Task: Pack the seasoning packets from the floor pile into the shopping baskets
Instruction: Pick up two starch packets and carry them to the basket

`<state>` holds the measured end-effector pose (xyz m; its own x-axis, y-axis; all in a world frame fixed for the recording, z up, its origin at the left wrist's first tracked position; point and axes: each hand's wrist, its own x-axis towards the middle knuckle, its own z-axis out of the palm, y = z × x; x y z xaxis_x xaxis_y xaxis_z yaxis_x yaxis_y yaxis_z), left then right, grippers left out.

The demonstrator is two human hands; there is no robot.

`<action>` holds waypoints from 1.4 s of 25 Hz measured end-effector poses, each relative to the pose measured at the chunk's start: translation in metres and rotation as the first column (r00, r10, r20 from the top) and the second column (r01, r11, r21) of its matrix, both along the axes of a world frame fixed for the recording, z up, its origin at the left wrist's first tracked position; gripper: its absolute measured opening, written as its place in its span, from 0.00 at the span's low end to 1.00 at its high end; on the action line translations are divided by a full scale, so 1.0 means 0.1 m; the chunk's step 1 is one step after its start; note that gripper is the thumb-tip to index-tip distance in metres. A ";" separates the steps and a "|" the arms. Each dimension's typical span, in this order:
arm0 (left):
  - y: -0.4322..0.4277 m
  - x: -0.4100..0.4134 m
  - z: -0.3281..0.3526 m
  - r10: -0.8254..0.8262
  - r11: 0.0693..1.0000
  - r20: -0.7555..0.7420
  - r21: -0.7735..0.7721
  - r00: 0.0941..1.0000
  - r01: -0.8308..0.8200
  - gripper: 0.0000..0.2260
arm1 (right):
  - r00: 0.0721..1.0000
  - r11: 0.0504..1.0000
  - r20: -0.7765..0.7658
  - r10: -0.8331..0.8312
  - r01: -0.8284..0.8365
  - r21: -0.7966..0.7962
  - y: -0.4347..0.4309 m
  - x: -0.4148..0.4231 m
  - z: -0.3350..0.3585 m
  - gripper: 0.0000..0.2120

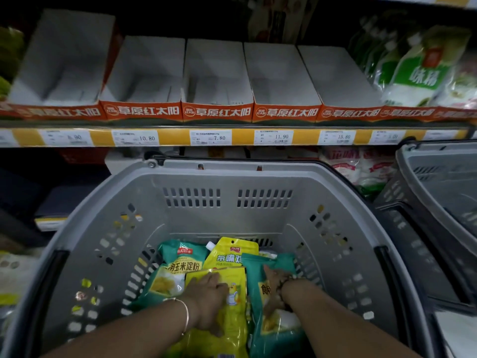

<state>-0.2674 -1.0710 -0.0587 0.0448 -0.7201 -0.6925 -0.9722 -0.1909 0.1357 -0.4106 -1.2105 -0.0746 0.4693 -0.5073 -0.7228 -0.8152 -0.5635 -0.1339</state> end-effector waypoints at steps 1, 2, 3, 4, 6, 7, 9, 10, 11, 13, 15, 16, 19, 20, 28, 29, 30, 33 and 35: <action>0.02 0.03 0.10 0.024 0.999 -0.008 -0.027 1.000 -0.024 0.42 | 1.000 1.000 0.009 0.019 -0.019 0.004 0.00 0.04 0.11 0.29; 0.06 0.05 0.21 0.052 0.997 -0.013 -0.057 0.999 -0.053 0.40 | 0.999 1.000 0.030 0.021 -0.022 0.016 0.02 0.07 0.22 0.35; 0.10 0.07 0.32 0.093 0.991 -0.020 -0.090 0.995 -0.095 0.40 | 0.997 0.999 0.057 0.048 -0.049 0.008 0.05 0.11 0.34 0.41; 0.14 0.07 0.43 0.147 0.980 -0.037 -0.129 0.988 -0.151 0.40 | 0.993 0.997 0.095 0.071 -0.070 -0.012 0.07 0.15 0.46 0.44; 0.28 0.09 0.67 0.271 0.928 -0.101 -0.236 0.957 -0.288 0.36 | 0.964 0.986 0.218 0.150 -0.130 -0.102 0.14 0.25 0.71 0.44; 0.37 0.09 0.77 0.324 0.888 -0.138 -0.295 0.936 -0.352 0.32 | 0.946 0.979 0.269 0.180 -0.146 -0.142 0.18 0.29 0.83 0.41; 0.58 0.09 0.97 0.422 0.799 -0.181 -0.389 0.888 -0.459 0.30 | 0.909 0.966 0.346 0.231 -0.172 -0.195 0.29 0.36 1.04 0.37; 0.72 0.09 1.06 0.468 0.755 -0.190 -0.422 0.863 -0.502 0.31 | 0.887 0.959 0.382 0.260 -0.189 -0.214 0.37 0.40 1.13 0.37; 0.86 0.08 1.14 0.502 0.717 -0.195 -0.452 0.843 -0.531 0.32 | 0.864 0.951 0.414 0.286 -0.205 -0.231 0.46 0.42 1.21 0.36; 1.13 0.08 1.28 0.551 0.634 -0.200 -0.530 0.810 -0.562 0.31 | 0.802 0.934 0.488 0.344 -0.238 -0.267 0.65 0.47 1.35 0.35; 1.41 0.06 1.44 0.610 0.531 -0.221 -0.599 0.761 -0.599 0.28 | 0.713 0.915 0.577 0.399 -0.273 -0.297 0.85 0.55 1.50 0.32; 1.56 0.06 1.52 0.640 0.479 -0.234 -0.624 0.732 -0.618 0.27 | 0.671 0.908 0.612 0.419 -0.290 -0.303 0.98 0.60 1.58 0.30; 2.04 0.04 1.69 0.715 0.335 -0.261 -0.687 0.649 -0.645 0.26 | 0.551 0.885 0.695 0.462 -0.345 -0.314 1.40 0.79 1.79 0.28; 2.23 0.03 1.72 0.745 0.280 -0.271 -0.702 0.610 -0.655 0.25 | 0.510 0.878 0.722 0.467 -0.366 -0.309 1.58 0.87 1.85 0.27; 3.55 0.06 1.61 0.920 0.029 -0.270 -0.679 0.286 -0.733 0.24 | 0.272 0.836 0.872 0.407 -0.497 -0.235 2.98 1.25 1.98 0.19; 3.69 0.08 1.54 0.935 0.028 -0.245 -0.672 0.257 -0.740 0.23 | 0.263 0.831 0.874 0.408 -0.503 -0.237 3.12 1.30 1.92 0.18; 3.84 0.12 1.45 0.949 0.029 -0.218 -0.663 0.229 -0.748 0.23 | 0.271 0.822 0.866 0.419 -0.517 -0.236 3.27 1.37 1.84 0.17; 4.21 0.24 1.10 0.978 0.037 -0.135 -0.630 0.157 -0.776 0.23 | 0.387 0.808 0.810 0.441 -0.565 -0.170 3.62 1.62 1.46 0.17; 4.41 0.38 0.81 0.982 0.028 -0.131 -0.601 0.133 -0.799 0.23 | 0.498 0.817 0.749 0.437 -0.568 -0.099 3.79 1.82 1.09 0.16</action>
<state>-0.2295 -0.6297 0.0222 0.9874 -0.1039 -0.1193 -0.0562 -0.9353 0.3495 -0.2284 -0.8318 0.0342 0.9955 0.0620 -0.0715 0.0016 -0.7664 -0.6424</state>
